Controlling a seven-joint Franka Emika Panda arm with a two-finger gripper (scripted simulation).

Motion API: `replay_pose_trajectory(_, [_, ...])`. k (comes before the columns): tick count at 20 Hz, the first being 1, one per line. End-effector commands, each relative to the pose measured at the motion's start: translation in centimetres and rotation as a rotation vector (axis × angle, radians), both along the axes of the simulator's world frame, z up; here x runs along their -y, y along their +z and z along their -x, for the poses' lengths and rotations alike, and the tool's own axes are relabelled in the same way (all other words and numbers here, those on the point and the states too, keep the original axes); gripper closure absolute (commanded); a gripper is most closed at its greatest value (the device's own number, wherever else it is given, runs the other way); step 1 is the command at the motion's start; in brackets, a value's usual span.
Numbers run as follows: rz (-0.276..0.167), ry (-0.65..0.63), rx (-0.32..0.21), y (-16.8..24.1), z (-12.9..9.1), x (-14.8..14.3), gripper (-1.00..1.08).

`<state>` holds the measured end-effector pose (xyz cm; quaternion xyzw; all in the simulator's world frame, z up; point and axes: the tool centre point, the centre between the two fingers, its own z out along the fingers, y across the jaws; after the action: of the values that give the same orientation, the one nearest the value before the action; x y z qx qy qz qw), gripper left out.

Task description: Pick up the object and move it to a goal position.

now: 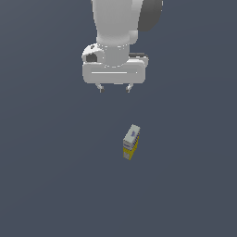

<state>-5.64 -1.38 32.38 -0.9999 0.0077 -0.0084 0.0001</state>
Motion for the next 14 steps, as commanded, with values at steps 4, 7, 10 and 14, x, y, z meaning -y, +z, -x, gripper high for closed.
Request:
replay_pose_trajectory(4, [0.002, 0.003, 0.001, 0.0, -0.13, 0.07, -0.92])
replay_pose_trajectory(7, [0.007, 0.012, 0.004, 0.01, -0.49, 0.25, -0.92])
replay_pose_trajectory(10, [0.011, 0.017, 0.006, 0.02, -0.69, 0.37, -0.92])
replay_pose_trajectory(14, [0.01, 0.014, 0.006, -0.01, -0.69, 0.33, -0.92])
